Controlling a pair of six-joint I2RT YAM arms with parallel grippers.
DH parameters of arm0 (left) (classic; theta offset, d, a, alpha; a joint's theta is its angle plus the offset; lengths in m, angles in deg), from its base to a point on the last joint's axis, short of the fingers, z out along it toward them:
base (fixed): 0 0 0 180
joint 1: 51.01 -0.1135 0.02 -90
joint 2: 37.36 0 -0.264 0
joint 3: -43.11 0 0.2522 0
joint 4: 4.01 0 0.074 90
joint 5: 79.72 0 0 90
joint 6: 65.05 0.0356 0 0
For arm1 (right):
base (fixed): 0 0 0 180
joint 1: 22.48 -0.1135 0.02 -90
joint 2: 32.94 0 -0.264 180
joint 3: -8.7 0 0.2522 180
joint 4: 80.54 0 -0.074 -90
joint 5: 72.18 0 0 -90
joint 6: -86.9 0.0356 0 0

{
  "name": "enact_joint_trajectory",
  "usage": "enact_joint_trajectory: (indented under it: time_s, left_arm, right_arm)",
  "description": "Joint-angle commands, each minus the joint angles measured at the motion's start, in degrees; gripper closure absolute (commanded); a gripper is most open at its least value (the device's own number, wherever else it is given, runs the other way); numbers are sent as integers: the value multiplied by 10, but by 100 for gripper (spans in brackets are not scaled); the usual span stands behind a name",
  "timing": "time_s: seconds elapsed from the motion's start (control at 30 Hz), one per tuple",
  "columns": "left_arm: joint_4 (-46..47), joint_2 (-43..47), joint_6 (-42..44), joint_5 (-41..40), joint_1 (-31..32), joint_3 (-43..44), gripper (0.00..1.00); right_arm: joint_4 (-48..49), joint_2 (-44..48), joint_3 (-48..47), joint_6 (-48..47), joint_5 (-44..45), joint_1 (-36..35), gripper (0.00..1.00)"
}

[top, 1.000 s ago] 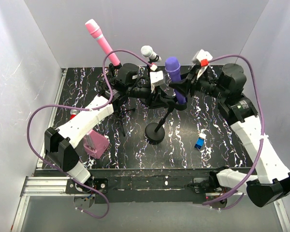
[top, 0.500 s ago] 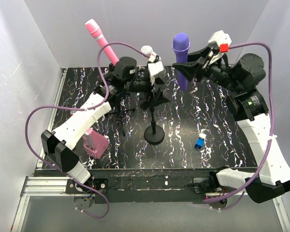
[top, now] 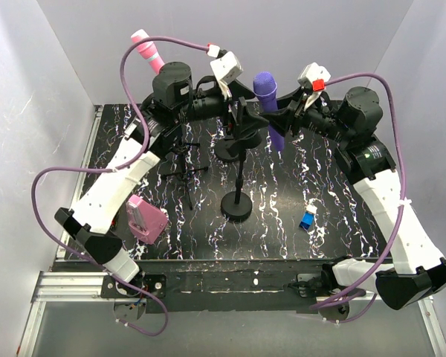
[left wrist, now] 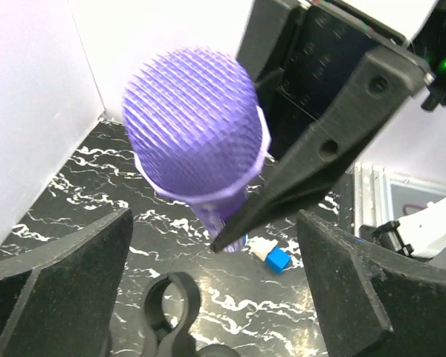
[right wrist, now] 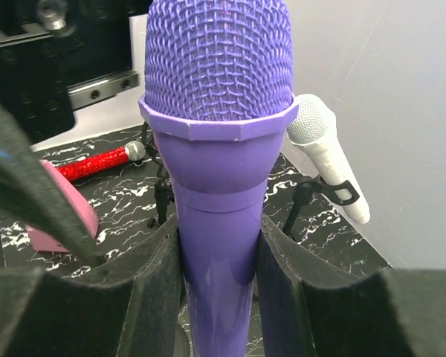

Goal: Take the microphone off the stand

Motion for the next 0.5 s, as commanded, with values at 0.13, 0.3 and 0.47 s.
enact_joint_trajectory:
  time_s: [0.13, 0.3, 0.47]
  left_arm:
    - [46, -60, -103, -32, 0, 87, 23]
    - [43, -89, -104, -15, 0, 141, 35]
    - [43, -88, -122, 3, 0, 148, 29]
  right_arm:
    - [24, 0, -12, -34, -30, -6, 99]
    - [27, -1, -9, -30, -20, -8, 99]
    - [26, 0, 0, -32, -12, -9, 99]
